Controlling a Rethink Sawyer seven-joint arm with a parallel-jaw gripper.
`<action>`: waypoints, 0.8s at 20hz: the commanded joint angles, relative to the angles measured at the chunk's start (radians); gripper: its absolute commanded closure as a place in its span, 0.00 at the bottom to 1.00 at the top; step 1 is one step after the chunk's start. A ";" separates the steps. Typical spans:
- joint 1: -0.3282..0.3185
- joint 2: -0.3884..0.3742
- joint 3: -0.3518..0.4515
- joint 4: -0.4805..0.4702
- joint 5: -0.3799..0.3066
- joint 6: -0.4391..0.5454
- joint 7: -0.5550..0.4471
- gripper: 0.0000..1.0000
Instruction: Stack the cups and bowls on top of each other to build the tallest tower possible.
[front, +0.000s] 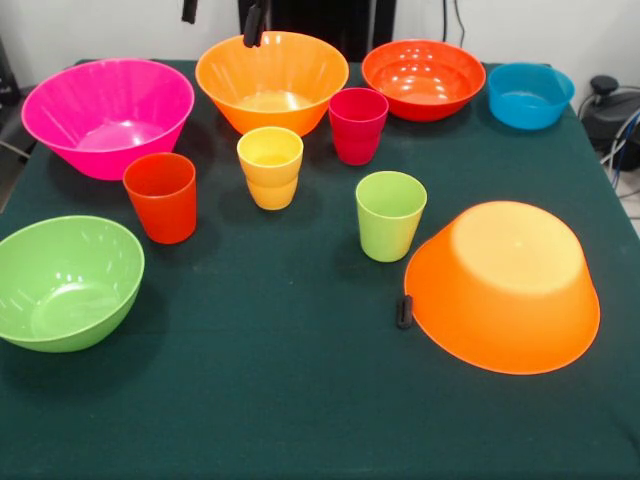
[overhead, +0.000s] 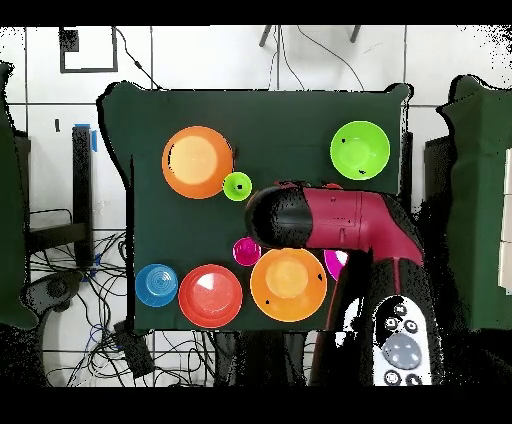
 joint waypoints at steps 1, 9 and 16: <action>-0.112 -0.054 0.136 0.094 0.038 0.002 -0.155 0.00; -0.131 -0.052 0.159 0.097 0.008 -0.005 -0.120 0.00; -0.131 -0.048 0.159 0.090 -0.007 -0.006 -0.101 0.00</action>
